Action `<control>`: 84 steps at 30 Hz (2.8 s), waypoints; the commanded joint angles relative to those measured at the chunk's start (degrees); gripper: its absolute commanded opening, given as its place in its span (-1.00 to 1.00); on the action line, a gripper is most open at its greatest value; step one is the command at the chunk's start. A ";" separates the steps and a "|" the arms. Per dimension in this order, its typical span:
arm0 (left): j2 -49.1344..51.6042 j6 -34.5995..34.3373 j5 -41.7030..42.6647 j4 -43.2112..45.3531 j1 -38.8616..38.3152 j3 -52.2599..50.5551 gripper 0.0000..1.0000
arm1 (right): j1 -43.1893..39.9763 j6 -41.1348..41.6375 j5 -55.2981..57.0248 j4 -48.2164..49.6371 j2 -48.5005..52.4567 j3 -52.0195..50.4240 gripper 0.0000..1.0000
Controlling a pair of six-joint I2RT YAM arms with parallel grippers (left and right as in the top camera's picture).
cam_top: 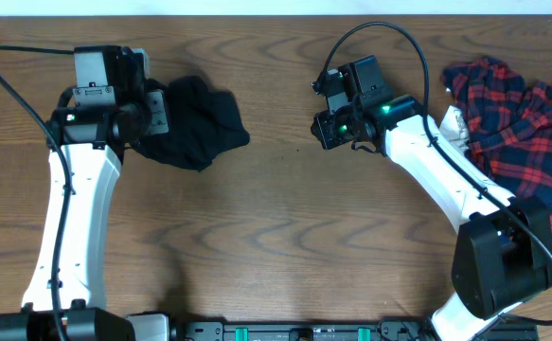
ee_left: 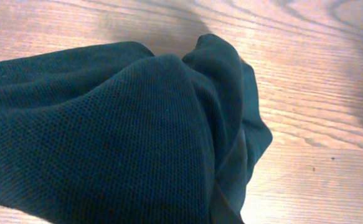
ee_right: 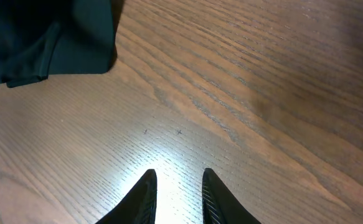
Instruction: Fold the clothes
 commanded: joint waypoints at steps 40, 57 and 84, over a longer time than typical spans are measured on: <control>13.81 -3.56 -18.75 -8.15 13.99 -1.25 -0.88 | -0.37 0.72 0.42 -2.43 -0.76 0.59 -0.53; 13.84 -8.33 -20.06 -7.48 19.12 -1.25 -0.79 | -0.37 0.48 0.83 -3.15 -0.76 0.57 -0.51; 13.81 -19.08 -28.02 -8.04 19.17 -1.25 -0.88 | -0.31 0.09 1.75 -4.55 -0.76 0.57 -0.51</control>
